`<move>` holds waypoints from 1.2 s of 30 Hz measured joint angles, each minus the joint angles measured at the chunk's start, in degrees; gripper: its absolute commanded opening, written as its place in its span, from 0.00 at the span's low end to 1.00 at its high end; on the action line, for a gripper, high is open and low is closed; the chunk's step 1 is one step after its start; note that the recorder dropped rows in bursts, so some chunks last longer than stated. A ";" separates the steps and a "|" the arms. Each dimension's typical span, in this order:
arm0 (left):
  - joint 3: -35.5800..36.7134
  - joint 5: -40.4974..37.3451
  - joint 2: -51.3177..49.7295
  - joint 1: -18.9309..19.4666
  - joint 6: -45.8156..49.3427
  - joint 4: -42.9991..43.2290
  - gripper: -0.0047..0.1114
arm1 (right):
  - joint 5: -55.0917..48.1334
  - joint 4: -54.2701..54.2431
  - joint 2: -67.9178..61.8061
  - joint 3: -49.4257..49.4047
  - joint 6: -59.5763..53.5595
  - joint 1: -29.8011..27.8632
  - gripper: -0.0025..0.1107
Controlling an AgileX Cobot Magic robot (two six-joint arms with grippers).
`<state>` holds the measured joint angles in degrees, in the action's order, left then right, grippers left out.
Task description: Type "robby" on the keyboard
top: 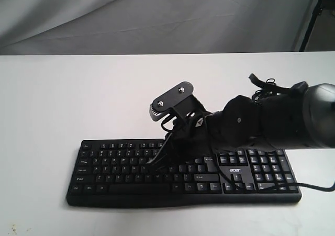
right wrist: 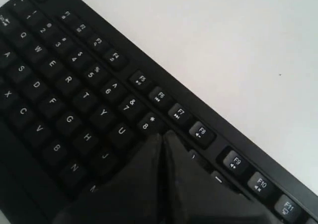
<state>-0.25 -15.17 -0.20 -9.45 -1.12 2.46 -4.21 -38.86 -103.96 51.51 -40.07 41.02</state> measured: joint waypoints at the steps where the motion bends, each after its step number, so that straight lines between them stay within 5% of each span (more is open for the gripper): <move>1: 0.00 0.00 0.00 0.00 0.00 0.00 0.04 | 0.00 0.00 -0.27 0.00 0.00 0.00 0.02; 36: 0.00 0.00 0.00 0.00 0.00 0.00 0.04 | -0.28 -0.23 -3.79 0.00 0.00 0.00 0.02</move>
<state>-0.25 -15.17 -0.20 -9.45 -1.12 2.46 -4.49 -39.09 -107.75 51.51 -40.07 41.02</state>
